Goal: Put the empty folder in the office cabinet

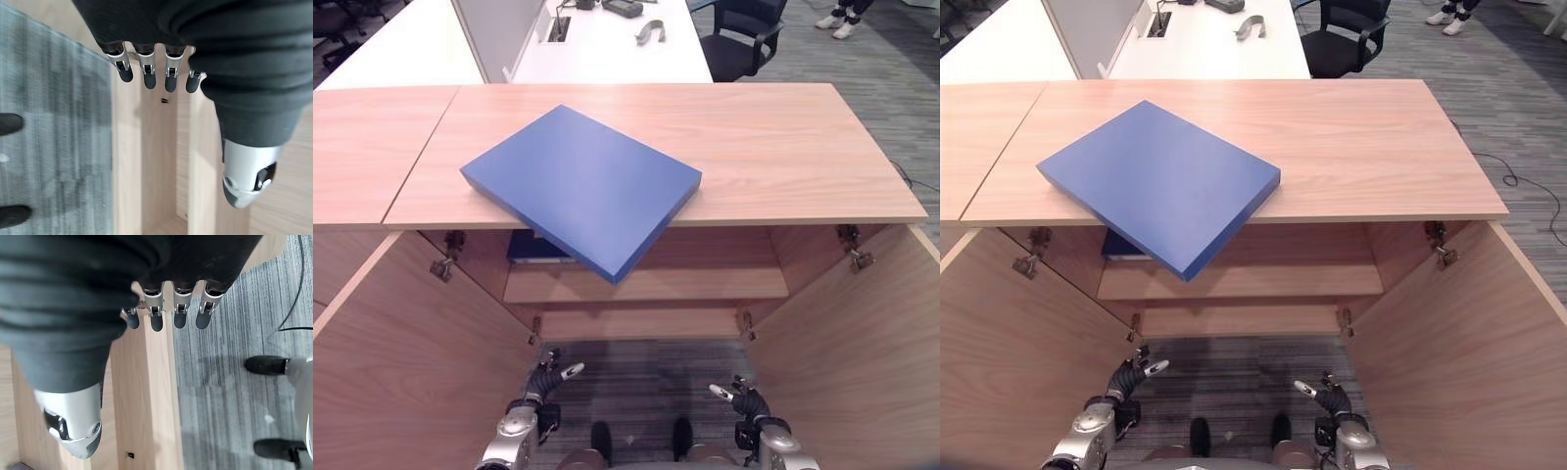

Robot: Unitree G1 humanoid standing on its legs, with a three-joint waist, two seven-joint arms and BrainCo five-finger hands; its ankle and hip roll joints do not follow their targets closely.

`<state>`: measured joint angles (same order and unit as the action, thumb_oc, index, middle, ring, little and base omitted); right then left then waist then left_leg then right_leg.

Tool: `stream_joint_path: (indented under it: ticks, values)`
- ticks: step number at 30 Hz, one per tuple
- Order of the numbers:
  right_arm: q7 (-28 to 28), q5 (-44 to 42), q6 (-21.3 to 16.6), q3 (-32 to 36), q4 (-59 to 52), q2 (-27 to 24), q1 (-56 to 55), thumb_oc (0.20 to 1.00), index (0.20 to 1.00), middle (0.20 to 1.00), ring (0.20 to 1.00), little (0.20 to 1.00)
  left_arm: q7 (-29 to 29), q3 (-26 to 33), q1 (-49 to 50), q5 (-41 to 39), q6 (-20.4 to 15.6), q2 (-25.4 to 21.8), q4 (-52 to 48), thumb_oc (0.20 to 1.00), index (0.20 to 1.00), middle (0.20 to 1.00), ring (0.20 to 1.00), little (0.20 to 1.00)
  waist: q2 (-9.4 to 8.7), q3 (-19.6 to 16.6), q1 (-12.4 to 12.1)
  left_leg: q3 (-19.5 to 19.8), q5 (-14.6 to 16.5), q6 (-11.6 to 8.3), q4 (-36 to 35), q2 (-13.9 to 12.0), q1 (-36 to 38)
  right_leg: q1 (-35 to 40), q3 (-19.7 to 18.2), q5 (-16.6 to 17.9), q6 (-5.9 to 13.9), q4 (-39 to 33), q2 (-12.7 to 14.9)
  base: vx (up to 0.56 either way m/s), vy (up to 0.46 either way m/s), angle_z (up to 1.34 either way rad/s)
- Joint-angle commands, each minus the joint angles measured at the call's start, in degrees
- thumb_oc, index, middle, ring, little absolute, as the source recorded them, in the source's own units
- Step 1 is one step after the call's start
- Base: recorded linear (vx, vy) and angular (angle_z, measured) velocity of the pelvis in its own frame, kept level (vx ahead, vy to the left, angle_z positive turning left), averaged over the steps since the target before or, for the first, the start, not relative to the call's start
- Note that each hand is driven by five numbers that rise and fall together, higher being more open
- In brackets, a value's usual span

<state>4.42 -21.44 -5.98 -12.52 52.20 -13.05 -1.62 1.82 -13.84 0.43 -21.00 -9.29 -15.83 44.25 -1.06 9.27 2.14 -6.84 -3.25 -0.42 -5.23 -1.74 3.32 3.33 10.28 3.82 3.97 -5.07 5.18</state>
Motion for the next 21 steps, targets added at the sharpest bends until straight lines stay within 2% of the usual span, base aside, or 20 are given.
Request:
stream_joint_path:
  ticks: [1, 9, 13, 18, 21]
  values:
    - [-0.3, -1.4, -1.7, 0.0, -1.1, -1.3, 0.8, 1.0, 1.0, 1.0, 1.0, 1.0, 0.3, -0.1, -2.6, 1.7, -2.2, 0.0, -1.0, 1.0, 1.0, 1.0, 1.0, 1.0, 0.18, 0.5, -0.4, 0.8, 5.0, -1.58, 0.2, 1.0, 3.1, 3.8, -0.7, -4.3, 4.76, 2.2, 1.5, 0.0, -0.039, 0.0]
    - [-0.4, -1.0, -1.8, -0.3, -1.8, -1.3, 0.1, 1.0, 1.0, 1.0, 1.0, 1.0, 1.2, 0.0, -2.3, 3.1, -2.4, -0.4, -3.1, 1.0, 1.0, 1.0, 1.0, 1.0, 0.07, 0.1, -0.5, 1.2, 4.7, -2.12, 0.2, 0.7, 3.3, 4.9, -0.2, -4.2, 4.49, 0.9, 1.3, 0.0, -0.033, 0.0]
    - [-0.3, -0.8, -1.9, -0.2, -2.1, -1.3, 0.0, 1.0, 1.0, 1.0, 1.0, 1.0, 2.7, -0.1, -2.4, 6.7, -2.9, -1.5, -5.4, 1.0, 1.0, 1.0, 1.0, 1.0, 0.13, -0.1, -0.7, 1.4, 4.6, -2.28, 0.2, 0.5, 3.3, 5.0, -0.1, -4.2, 4.42, 0.6, 1.2, 0.0, -0.028, 0.02]
    - [0.8, -0.8, -4.0, 0.7, -3.7, -1.3, -0.6, 1.0, 1.0, 1.0, 1.0, 1.0, 8.8, 1.4, -1.6, 19.7, -5.3, -5.8, -17.4, 1.0, 1.0, 1.0, 1.0, 1.0, 0.09, -0.1, -1.7, 2.3, 4.3, -2.66, 0.2, 0.4, 2.8, 5.1, 1.0, -4.3, 4.5, 0.3, 1.1, 0.0, -0.046, 0.11]
    - [1.4, -0.9, -5.1, 0.7, -3.1, -0.9, -0.8, 1.0, 1.0, 1.0, 1.0, 1.0, 12.2, 3.6, -0.1, 23.0, -6.8, -6.7, -23.5, 1.0, 1.0, 1.0, 1.0, 1.0, -0.21, -0.2, -2.5, 2.8, 4.2, -2.95, 0.2, 0.3, 2.5, 5.3, 1.6, -4.5, 4.57, 0.1, 1.2, 0.01, -0.057, 0.12]
